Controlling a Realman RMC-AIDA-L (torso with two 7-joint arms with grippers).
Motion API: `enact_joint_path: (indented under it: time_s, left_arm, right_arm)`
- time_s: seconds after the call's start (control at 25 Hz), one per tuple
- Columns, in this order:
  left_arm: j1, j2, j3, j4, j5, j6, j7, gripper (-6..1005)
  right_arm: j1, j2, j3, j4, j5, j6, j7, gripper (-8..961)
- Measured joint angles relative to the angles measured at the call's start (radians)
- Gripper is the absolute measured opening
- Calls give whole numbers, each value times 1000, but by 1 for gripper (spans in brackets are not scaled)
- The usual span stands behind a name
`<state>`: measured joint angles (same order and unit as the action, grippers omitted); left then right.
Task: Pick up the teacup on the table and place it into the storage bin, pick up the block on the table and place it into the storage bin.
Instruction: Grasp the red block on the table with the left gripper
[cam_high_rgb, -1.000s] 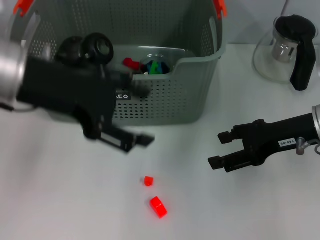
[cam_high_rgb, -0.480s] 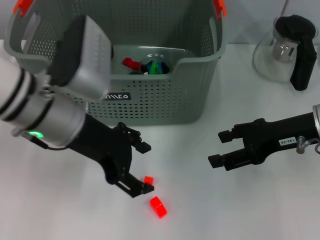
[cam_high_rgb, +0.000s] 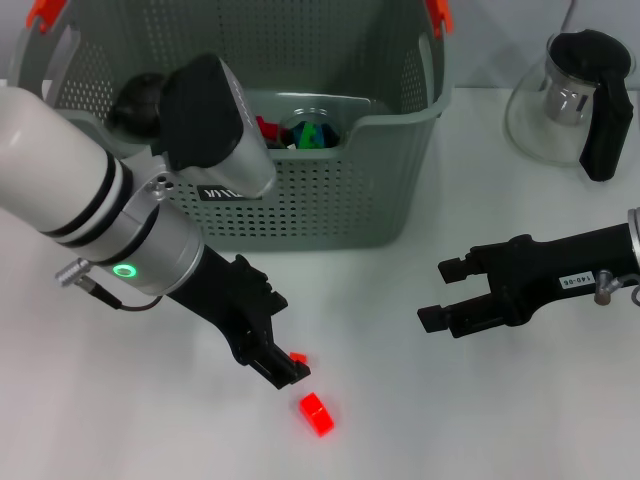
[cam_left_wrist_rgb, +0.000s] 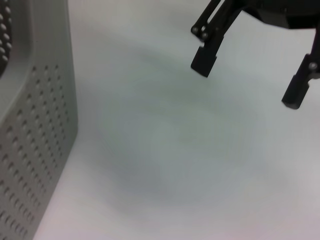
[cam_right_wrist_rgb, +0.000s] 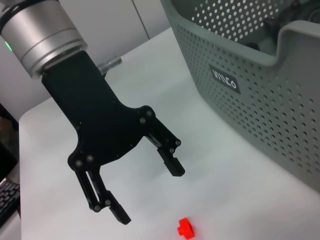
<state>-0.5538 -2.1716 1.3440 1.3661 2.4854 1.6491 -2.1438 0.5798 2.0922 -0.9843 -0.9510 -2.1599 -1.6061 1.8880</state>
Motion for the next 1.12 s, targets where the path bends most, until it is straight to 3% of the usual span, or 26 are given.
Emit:
enact_joint_path:
  time_s: [0.28,0.52,0.8,1.12]
  left_arm:
    - [-16,0,28,-33,42,-32,7,888]
    - [1,-4,44,-64,32,-25,236,887]
    - [-36,6,48,-122,60,-84,415,887]
    - [-71,4,131,-137,124,-131,489,886]
  right_arm:
    - [2,-1,0,0,-2,0,0,913]
    - [3,-1,0,0,-3,0,0,914]
    - [7,0,0,0,-3,-1,1,911]
    - [4,2,0,1,1,-3,12,909]
